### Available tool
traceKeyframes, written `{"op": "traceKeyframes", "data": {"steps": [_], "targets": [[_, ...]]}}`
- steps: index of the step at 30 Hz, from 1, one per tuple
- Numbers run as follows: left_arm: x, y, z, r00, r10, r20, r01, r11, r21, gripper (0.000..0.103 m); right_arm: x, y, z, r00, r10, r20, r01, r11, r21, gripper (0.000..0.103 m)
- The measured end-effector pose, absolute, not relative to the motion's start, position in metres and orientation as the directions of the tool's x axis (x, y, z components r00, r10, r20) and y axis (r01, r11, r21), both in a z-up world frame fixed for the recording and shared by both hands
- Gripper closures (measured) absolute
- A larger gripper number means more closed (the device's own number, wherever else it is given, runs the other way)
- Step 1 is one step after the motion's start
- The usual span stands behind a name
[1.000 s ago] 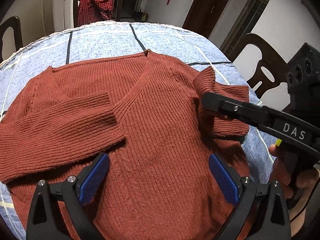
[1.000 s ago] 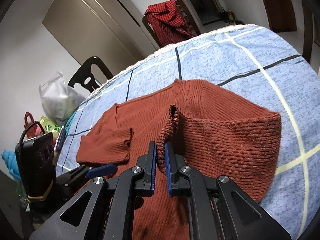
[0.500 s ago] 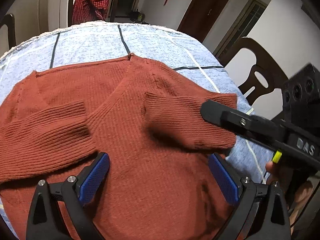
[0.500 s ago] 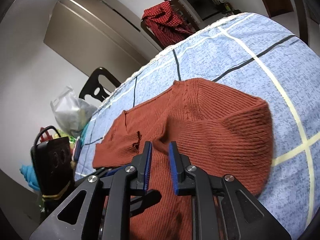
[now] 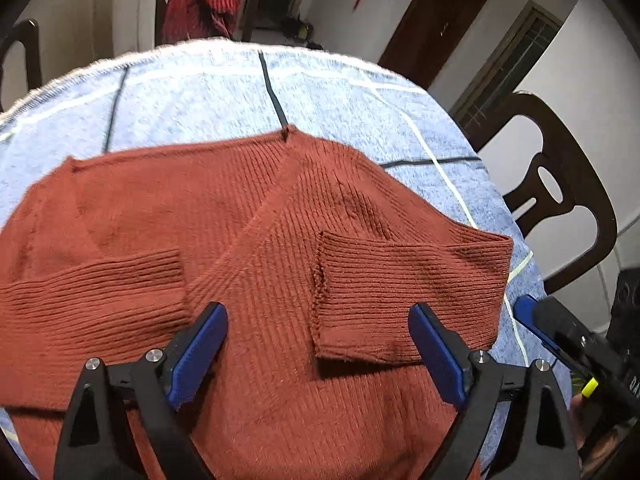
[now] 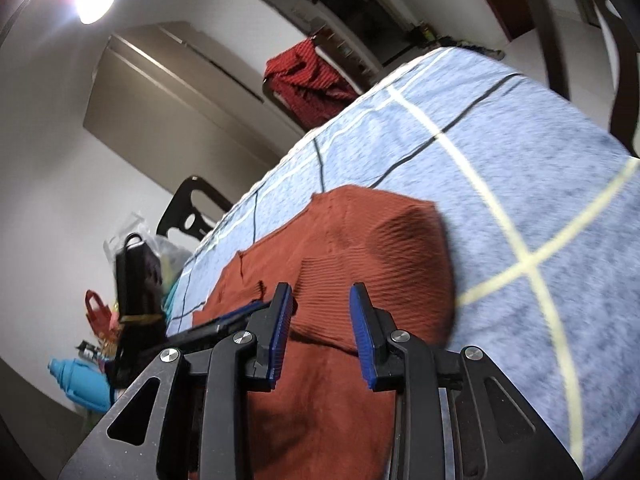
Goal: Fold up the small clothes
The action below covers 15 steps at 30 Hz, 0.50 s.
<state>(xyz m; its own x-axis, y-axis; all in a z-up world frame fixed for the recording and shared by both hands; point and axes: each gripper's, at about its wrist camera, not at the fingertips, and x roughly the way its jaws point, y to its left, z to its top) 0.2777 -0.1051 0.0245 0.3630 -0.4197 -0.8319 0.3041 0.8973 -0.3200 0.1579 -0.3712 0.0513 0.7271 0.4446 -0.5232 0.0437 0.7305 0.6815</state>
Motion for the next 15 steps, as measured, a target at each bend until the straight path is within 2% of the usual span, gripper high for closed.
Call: {"op": "traceKeyframes", "data": {"steps": [5,13,15], "targets": [[0.284,-0.106,0.024,0.347,-0.456,-0.82,0.294,0.883,-0.367,0.018,0.146,-0.38,0.051,0.752,0.411,-0.516,0.056,0.74,0.67,0.072],[0.281,-0.121,0.023,0.339,-0.443,-0.83,0.335,0.881,-0.334,0.036,0.141,-0.384,0.046,0.763,0.394,-0.513,0.07,0.737,0.672,0.072],[0.281,-0.121,0.024,0.335,-0.447,-0.829,0.329,0.88,-0.342,0.046,0.14,-0.385,0.043,0.76,0.399,-0.514,0.076,0.73,0.679,0.072]]}}
